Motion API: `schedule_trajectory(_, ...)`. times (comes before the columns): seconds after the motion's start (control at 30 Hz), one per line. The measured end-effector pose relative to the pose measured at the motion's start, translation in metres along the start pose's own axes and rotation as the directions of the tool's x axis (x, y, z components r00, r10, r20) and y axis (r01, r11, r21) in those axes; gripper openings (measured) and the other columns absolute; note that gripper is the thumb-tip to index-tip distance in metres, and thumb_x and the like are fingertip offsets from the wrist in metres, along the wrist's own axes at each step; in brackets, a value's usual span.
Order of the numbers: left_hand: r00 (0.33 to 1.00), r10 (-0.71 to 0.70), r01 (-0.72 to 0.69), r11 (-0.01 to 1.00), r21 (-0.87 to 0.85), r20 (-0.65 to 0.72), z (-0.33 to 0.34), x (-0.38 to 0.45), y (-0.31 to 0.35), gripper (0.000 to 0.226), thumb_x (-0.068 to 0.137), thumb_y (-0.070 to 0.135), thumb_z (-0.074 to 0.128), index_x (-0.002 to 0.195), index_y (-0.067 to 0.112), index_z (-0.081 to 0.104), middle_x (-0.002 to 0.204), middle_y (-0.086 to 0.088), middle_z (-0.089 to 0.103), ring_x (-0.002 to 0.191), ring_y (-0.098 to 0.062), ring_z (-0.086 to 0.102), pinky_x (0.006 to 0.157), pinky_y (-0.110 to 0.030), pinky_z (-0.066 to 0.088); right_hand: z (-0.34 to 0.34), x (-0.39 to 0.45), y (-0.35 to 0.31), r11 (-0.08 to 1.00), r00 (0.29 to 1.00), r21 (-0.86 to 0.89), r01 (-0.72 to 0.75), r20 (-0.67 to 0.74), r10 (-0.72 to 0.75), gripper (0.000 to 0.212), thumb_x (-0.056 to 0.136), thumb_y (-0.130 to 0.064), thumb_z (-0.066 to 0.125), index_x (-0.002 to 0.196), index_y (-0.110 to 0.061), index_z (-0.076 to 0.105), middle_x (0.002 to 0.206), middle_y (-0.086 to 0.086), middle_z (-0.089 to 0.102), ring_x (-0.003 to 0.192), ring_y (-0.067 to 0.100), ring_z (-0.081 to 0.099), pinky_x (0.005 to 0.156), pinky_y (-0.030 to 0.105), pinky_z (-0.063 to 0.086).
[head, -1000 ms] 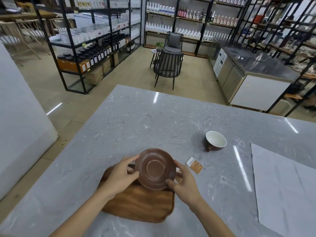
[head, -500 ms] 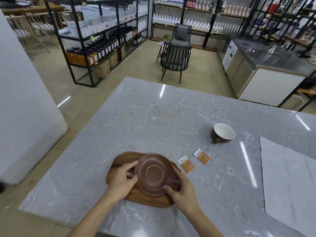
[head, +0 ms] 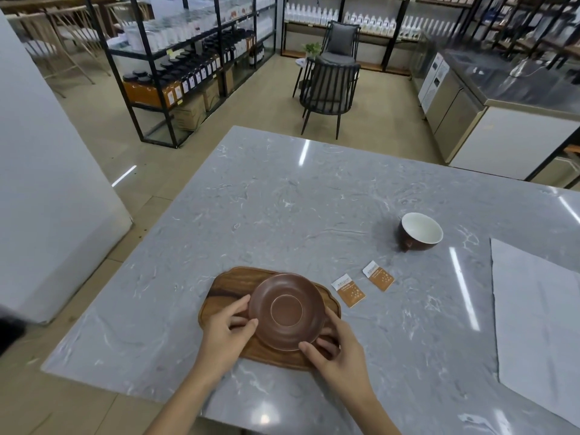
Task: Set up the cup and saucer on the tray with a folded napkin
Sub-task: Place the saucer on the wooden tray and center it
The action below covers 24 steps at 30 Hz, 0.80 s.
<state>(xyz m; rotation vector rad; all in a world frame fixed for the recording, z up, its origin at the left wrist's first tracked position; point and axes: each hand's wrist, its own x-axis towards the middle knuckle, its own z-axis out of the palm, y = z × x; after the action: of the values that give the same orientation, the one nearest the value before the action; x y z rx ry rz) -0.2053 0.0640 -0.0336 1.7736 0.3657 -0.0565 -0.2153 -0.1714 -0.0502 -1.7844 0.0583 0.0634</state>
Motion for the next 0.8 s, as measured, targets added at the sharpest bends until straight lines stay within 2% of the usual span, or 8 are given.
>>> schedule_trajectory(0.23, 0.999, 0.025, -0.025, 1.000, -0.009, -0.035, 0.003, -0.005, -0.005, 0.058, 0.086, 0.006, 0.075, 0.138, 0.026, 0.058, 0.124, 0.012, 0.067, 0.097, -0.003, 0.070, 0.076, -0.011, 0.057, 0.000, 0.001, 0.000, 0.999, 0.999, -0.016, 0.034, 0.011, -0.034, 0.078, 0.067, -0.039, 0.088, 0.135, -0.049, 0.050, 0.115, -0.008, 0.063, 0.109, 0.014, 0.067, 0.088, 0.023, 0.059)
schedule_trajectory(0.4, 0.995, 0.091, -0.091, 0.996, -0.018, -0.028, 0.003, -0.007, -0.009, 0.062, 0.087, 0.003, 0.074, 0.138, 0.033, 0.056, 0.121, 0.013, 0.066, 0.096, -0.012, 0.072, 0.079, -0.011, 0.056, 0.000, 0.001, -0.001, 0.998, 0.998, -0.031, 0.055, 0.013, -0.054, 0.080, 0.070, -0.041, 0.086, 0.140, -0.043, 0.049, 0.110, -0.021, 0.059, 0.109, 0.013, 0.064, 0.087, 0.020, 0.057)
schedule_trajectory(0.5, 0.995, 0.093, -0.094, 0.995, -0.018, -0.027, 0.001, -0.005, -0.011, 0.061, 0.087, 0.002, 0.073, 0.137, 0.033, 0.058, 0.119, 0.014, 0.065, 0.094, -0.013, 0.072, 0.079, -0.012, 0.057, 0.000, 0.001, -0.001, 0.998, 0.998, -0.028, 0.060, 0.017, -0.060, 0.080, 0.073, -0.032, 0.088, 0.144, -0.036, 0.050, 0.112, -0.015, 0.060, 0.108, 0.014, 0.063, 0.089, 0.022, 0.057)
schedule_trajectory(0.57, 0.995, 0.094, -0.094, 0.995, -0.018, -0.028, 0.001, -0.005, -0.012, 0.061, 0.087, 0.002, 0.073, 0.138, 0.032, 0.057, 0.119, 0.013, 0.064, 0.095, -0.013, 0.072, 0.080, -0.012, 0.057, 0.000, 0.001, -0.001, 0.998, 0.998, -0.027, 0.061, 0.019, -0.061, 0.081, 0.073, -0.033, 0.088, 0.145, -0.033, 0.051, 0.113, -0.012, 0.060, 0.108, 0.014, 0.063, 0.090, 0.023, 0.058)
schedule_trajectory(0.67, 0.994, 0.104, -0.105, 0.994, -0.012, -0.029, 0.002, -0.006, -0.013, 0.061, 0.088, 0.002, 0.072, 0.139, 0.032, 0.055, 0.119, 0.012, 0.063, 0.097, -0.014, 0.070, 0.082, -0.013, 0.057, 0.001, 0.001, -0.002, 0.998, 0.998, -0.023, 0.065, 0.014, -0.065, 0.081, 0.071, -0.042, 0.086, 0.143, -0.036, 0.051, 0.112, -0.017, 0.061, 0.107, 0.014, 0.064, 0.089, 0.022, 0.058)
schedule_trajectory(0.8, 0.993, 0.111, -0.111, 0.994, -0.005, -0.043, 0.002, -0.007, -0.015, 0.061, 0.087, 0.000, 0.072, 0.140, 0.027, 0.055, 0.113, 0.009, 0.065, 0.093, -0.017, 0.070, 0.083, -0.014, 0.057, 0.002, -0.001, -0.001, 0.998, 0.998, -0.012, 0.059, -0.007, -0.059, 0.078, 0.070, -0.039, 0.089, 0.139, -0.042, 0.052, 0.112, -0.012, 0.063, 0.106, 0.018, 0.065, 0.088, 0.020, 0.057)
